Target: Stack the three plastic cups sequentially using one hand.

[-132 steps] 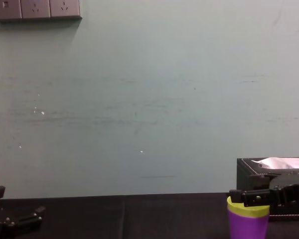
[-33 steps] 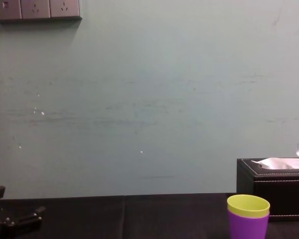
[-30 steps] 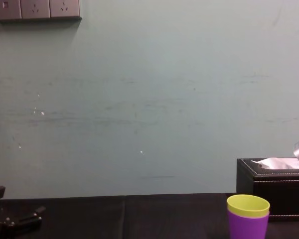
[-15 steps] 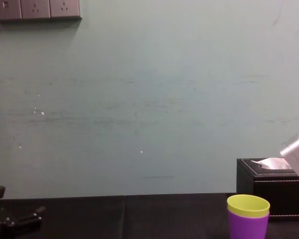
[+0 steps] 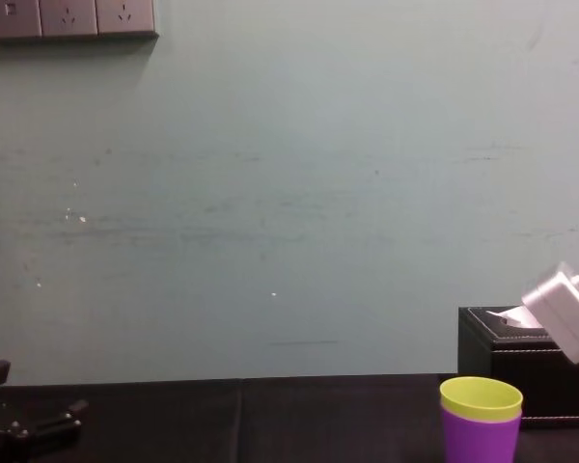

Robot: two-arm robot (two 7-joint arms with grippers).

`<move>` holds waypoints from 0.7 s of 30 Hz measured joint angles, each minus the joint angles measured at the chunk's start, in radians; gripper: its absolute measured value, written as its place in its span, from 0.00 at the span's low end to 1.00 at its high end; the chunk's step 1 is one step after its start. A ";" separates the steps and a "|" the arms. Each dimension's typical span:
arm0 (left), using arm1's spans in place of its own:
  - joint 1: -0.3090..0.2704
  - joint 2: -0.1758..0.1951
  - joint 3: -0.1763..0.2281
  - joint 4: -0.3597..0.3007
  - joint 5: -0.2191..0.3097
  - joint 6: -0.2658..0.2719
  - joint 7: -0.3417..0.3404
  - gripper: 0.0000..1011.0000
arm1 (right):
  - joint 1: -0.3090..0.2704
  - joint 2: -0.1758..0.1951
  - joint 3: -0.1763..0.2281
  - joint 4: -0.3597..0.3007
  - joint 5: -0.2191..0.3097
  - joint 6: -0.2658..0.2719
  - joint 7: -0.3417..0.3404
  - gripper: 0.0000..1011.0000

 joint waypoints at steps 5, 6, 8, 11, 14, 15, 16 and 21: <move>0.000 0.000 0.000 0.000 0.000 0.000 0.000 0.99 | 0.000 -0.001 0.000 0.001 0.001 0.000 -0.001 0.99; 0.000 0.000 0.000 0.000 0.000 0.000 0.000 0.99 | 0.000 0.000 0.000 0.001 0.001 0.000 -0.001 0.99; 0.000 0.000 0.000 0.000 0.000 0.000 0.000 0.99 | 0.000 0.000 0.001 0.001 0.001 -0.001 -0.001 0.99; 0.000 0.000 0.000 0.000 0.000 0.000 0.000 0.99 | 0.000 0.001 0.001 0.000 0.002 -0.001 -0.001 0.99; 0.000 0.000 0.000 0.000 0.000 0.000 0.000 0.99 | 0.000 0.001 0.001 -0.001 0.002 -0.001 -0.001 0.94; 0.000 0.000 0.000 0.000 0.000 0.000 0.000 0.99 | 0.000 0.002 0.001 -0.002 0.002 -0.001 -0.001 0.91; 0.000 0.000 0.000 0.000 0.000 0.000 0.000 0.99 | 0.000 0.002 0.001 -0.002 0.002 -0.001 -0.001 0.88; 0.000 0.000 0.000 0.000 0.000 0.000 0.000 0.99 | 0.000 0.002 0.002 -0.003 0.001 -0.001 -0.001 0.76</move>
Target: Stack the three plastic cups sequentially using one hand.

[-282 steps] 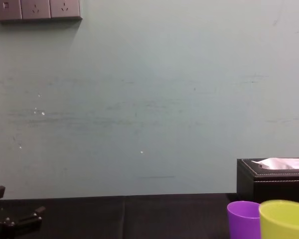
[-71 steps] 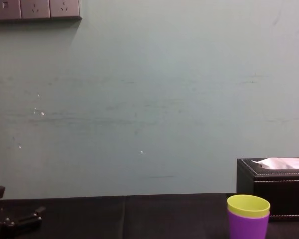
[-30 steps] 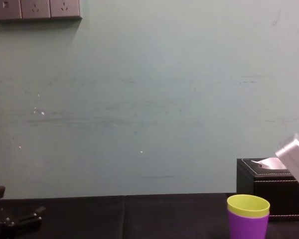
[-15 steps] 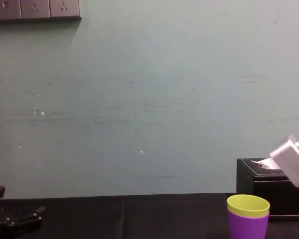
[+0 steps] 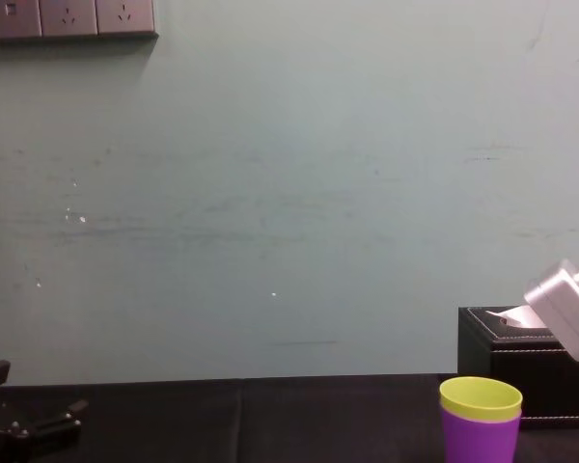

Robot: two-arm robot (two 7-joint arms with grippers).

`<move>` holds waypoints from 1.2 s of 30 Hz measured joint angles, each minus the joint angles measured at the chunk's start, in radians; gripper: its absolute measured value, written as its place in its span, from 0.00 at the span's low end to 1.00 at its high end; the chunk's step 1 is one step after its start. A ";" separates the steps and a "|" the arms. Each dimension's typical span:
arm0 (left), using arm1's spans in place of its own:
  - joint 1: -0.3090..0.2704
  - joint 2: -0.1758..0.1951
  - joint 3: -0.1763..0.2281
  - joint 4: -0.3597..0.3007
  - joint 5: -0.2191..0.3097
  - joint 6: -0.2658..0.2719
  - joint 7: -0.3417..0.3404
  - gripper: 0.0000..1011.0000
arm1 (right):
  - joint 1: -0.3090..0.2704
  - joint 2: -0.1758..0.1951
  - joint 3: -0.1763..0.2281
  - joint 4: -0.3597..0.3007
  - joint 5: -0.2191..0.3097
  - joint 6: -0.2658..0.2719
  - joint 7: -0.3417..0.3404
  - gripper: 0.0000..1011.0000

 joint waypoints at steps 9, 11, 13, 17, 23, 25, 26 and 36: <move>0.000 0.000 0.000 0.000 0.000 0.000 0.000 0.99 | -0.001 0.006 0.003 -0.010 0.002 0.000 0.003 0.71; 0.000 0.000 0.000 0.000 0.000 0.000 0.000 0.99 | -0.002 0.012 0.005 -0.020 0.003 0.000 0.006 0.71; 0.000 0.000 0.000 0.000 0.000 0.000 0.000 0.99 | 0.000 0.019 0.009 -0.032 0.007 0.003 0.010 0.71; 0.000 0.000 0.000 0.000 0.000 0.000 0.000 0.99 | 0.012 0.043 0.025 -0.070 0.031 0.026 0.023 0.71; 0.000 0.000 0.000 0.000 0.000 0.000 0.000 0.99 | 0.052 0.070 0.041 -0.104 0.065 0.061 0.042 0.71; 0.000 0.000 0.000 0.000 0.000 0.000 0.000 0.99 | 0.068 0.074 0.044 -0.106 0.072 0.069 0.045 0.71; 0.000 0.000 0.000 0.000 0.000 0.000 0.000 0.99 | 0.084 0.076 0.047 -0.105 0.077 0.075 0.046 0.71; 0.000 0.000 0.000 0.000 0.000 0.000 0.000 0.99 | 0.194 0.069 0.063 -0.041 0.106 0.100 0.040 0.71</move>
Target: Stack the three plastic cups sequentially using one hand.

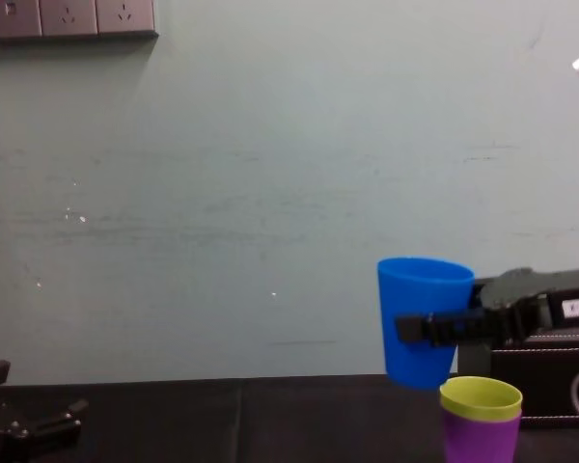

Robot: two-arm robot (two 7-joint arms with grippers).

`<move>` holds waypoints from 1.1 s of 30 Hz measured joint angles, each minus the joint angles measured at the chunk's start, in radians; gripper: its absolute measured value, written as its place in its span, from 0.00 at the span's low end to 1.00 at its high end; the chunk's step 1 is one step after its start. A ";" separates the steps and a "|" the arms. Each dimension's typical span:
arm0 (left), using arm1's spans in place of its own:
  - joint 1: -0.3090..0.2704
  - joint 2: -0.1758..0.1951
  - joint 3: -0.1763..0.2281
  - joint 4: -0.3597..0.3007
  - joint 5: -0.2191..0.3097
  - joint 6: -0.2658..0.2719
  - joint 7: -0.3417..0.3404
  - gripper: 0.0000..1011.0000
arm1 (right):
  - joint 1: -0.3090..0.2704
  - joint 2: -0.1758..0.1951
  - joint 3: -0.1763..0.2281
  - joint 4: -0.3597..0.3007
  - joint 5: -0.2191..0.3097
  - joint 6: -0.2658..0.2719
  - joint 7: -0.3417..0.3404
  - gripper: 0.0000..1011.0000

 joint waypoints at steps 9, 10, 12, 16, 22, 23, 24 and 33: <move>0.000 0.000 0.000 0.000 0.000 0.000 0.000 0.99 | 0.059 -0.010 -0.002 0.087 -0.004 -0.001 -0.018 0.71; 0.000 0.000 0.000 0.000 0.000 0.000 0.000 0.99 | 0.059 -0.010 -0.002 0.087 -0.004 -0.001 -0.018 0.71; 0.000 0.000 0.000 0.000 0.000 0.000 0.000 0.99 | 0.070 -0.014 -0.003 0.109 -0.011 -0.004 -0.022 0.71; 0.000 0.000 0.000 0.000 0.000 0.000 0.000 0.99 | 0.084 -0.022 -0.005 0.147 -0.019 -0.008 -0.027 0.71; 0.000 0.000 0.000 0.000 0.000 0.000 0.000 0.99 | 0.093 -0.030 -0.005 0.173 -0.029 -0.013 -0.032 0.71; 0.000 0.000 0.000 0.000 0.000 0.000 0.000 0.99 | 0.093 -0.032 -0.004 0.177 -0.031 -0.014 -0.032 0.71; 0.000 0.000 0.000 0.000 0.000 0.000 0.000 0.99 | 0.094 -0.033 -0.004 0.179 -0.032 -0.015 -0.033 0.71; 0.000 0.000 0.000 0.000 0.000 0.000 0.000 0.99 | 0.088 -0.030 0.004 0.189 -0.035 -0.018 -0.032 0.71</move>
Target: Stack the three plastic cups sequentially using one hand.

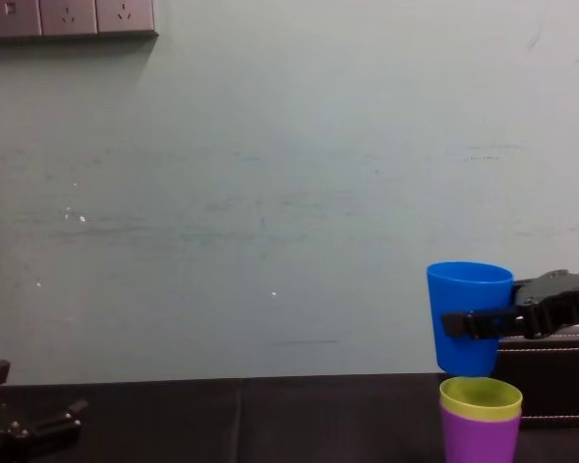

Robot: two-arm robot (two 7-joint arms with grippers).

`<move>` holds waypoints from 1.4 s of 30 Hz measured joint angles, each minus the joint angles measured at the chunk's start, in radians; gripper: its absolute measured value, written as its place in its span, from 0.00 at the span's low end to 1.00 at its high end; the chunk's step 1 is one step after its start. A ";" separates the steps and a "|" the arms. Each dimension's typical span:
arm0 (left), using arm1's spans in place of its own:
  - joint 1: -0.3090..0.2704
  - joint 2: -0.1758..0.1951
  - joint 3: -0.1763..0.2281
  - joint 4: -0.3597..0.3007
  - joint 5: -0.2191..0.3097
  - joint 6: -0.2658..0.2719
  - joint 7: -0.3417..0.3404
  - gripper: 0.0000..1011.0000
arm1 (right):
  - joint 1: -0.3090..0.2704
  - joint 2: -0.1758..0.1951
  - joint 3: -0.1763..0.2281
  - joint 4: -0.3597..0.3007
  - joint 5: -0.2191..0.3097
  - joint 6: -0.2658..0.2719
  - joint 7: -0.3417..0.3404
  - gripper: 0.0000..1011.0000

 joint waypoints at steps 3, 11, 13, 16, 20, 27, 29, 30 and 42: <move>0.000 0.000 0.000 0.000 0.000 0.000 0.000 0.99 | -0.003 0.002 0.003 0.003 0.000 -0.001 0.002 0.71; 0.000 0.000 0.000 0.000 0.000 0.000 0.000 0.99 | -0.019 0.010 0.013 0.004 0.008 -0.003 0.011 0.71; 0.000 0.000 0.000 0.000 0.000 0.000 0.000 0.99 | -0.021 0.011 0.014 0.007 0.009 -0.003 0.012 0.71; 0.000 0.000 0.000 0.000 0.000 0.000 0.000 0.99 | -0.022 0.011 0.014 0.010 0.009 -0.005 0.014 0.71; 0.000 0.000 0.000 0.000 0.000 0.000 0.000 0.99 | -0.023 0.011 0.014 0.014 0.008 -0.007 0.018 0.71; 0.000 0.000 0.000 0.000 0.000 0.000 0.000 0.99 | -0.026 0.012 0.013 0.016 0.006 -0.009 0.020 0.71; 0.000 0.000 0.000 0.000 0.000 0.000 0.000 0.99 | -0.027 0.012 0.013 0.016 0.006 -0.009 0.021 0.71; 0.000 0.000 0.000 0.000 0.000 0.000 0.000 0.99 | -0.028 0.013 0.013 0.016 0.006 -0.010 0.021 0.71; 0.000 0.000 0.000 0.000 0.000 0.000 0.000 0.99 | -0.032 0.013 0.011 0.018 0.001 -0.013 0.025 0.71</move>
